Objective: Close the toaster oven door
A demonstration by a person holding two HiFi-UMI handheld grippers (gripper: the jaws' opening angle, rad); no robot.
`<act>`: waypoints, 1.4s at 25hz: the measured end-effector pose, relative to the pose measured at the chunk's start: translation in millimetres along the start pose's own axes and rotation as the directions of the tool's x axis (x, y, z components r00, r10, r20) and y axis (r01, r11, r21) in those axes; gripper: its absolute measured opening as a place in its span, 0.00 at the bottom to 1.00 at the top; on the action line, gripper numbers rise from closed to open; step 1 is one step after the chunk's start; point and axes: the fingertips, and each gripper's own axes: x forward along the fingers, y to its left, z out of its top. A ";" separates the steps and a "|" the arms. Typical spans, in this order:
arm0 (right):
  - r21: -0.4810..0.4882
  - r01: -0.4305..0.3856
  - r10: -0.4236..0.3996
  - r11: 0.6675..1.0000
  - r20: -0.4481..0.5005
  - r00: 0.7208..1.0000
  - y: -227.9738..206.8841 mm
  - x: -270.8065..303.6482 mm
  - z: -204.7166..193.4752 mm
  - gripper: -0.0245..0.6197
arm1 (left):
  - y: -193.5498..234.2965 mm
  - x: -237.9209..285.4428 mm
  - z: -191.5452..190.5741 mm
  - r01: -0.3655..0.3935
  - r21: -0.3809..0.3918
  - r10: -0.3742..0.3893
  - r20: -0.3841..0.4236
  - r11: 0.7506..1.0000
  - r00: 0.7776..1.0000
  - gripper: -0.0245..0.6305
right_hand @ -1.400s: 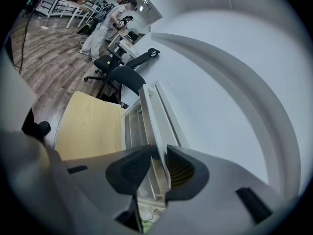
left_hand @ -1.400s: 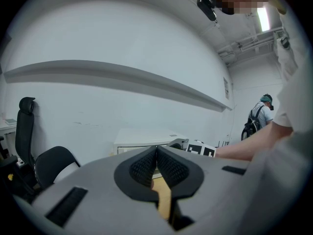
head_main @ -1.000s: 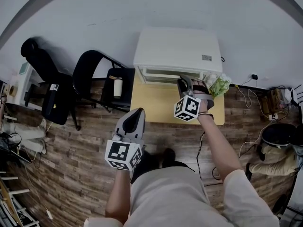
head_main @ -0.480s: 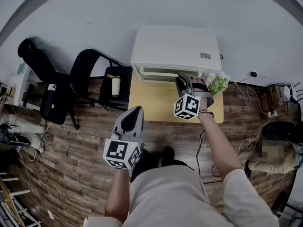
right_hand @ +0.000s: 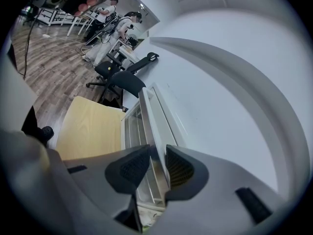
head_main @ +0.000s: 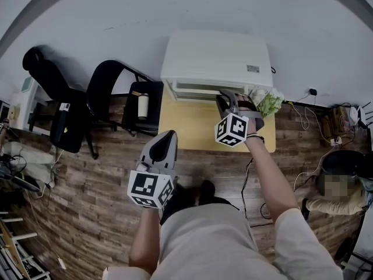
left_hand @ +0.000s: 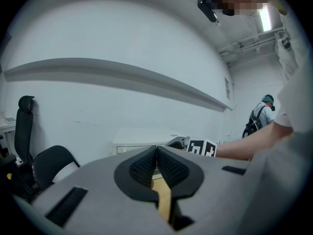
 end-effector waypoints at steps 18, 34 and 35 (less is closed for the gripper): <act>0.056 0.071 -0.071 0.996 -0.008 0.997 -1.7 -8.1 1.3 0.19 | -5.4 -46.1 2.3 -0.054 0.026 0.054 0.005 0.998 0.999 0.05; 0.234 0.125 -0.144 0.964 0.066 0.987 -8.4 -88.6 22.6 0.16 | -20.1 -64.9 12.2 -0.017 -0.009 0.017 0.045 1.000 0.999 0.05; 0.256 0.126 -0.149 0.958 0.070 0.986 -9.4 -96.8 22.8 0.16 | -22.2 -64.4 12.4 -0.011 -0.015 0.012 0.047 1.000 0.999 0.05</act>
